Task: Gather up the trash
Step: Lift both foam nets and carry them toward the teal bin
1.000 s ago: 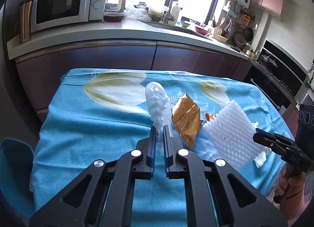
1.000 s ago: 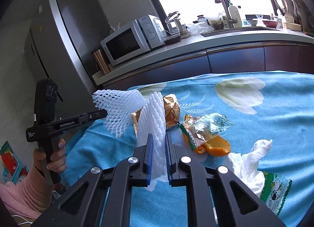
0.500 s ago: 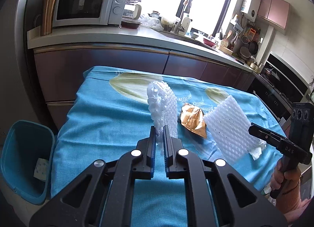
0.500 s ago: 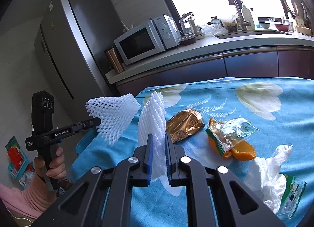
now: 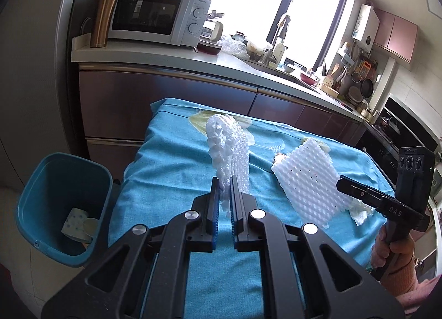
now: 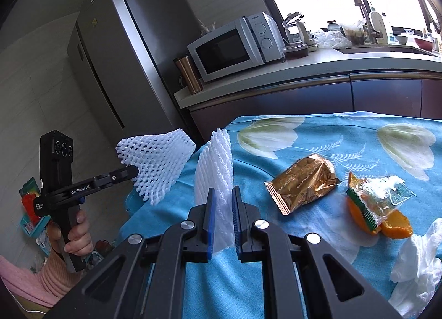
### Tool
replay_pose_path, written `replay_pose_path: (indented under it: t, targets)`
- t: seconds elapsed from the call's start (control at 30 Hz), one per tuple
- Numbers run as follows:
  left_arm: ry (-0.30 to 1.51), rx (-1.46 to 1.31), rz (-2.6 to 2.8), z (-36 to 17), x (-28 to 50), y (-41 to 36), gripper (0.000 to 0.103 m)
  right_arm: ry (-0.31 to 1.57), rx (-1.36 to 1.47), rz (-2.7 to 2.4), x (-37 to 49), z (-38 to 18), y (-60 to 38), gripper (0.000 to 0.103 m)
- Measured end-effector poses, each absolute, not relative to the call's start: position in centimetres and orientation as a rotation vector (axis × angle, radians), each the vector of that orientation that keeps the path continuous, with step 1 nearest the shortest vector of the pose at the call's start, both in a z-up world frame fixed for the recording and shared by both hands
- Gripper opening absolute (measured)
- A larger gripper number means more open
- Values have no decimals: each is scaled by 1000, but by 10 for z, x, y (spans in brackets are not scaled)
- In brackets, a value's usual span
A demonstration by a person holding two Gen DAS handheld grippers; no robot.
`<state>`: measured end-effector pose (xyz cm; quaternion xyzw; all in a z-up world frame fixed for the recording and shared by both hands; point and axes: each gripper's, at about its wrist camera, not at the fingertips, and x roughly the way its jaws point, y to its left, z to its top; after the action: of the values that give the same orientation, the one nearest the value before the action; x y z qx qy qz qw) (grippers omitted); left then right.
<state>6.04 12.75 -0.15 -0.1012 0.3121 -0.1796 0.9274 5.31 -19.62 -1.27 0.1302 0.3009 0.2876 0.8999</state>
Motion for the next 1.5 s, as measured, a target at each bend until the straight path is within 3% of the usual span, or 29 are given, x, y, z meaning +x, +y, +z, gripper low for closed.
replay_pose_path:
  t: [1.5]
  targets:
    - [602,-344,-56,-12,12,275,8,673,138,924,103,5,-40,11]
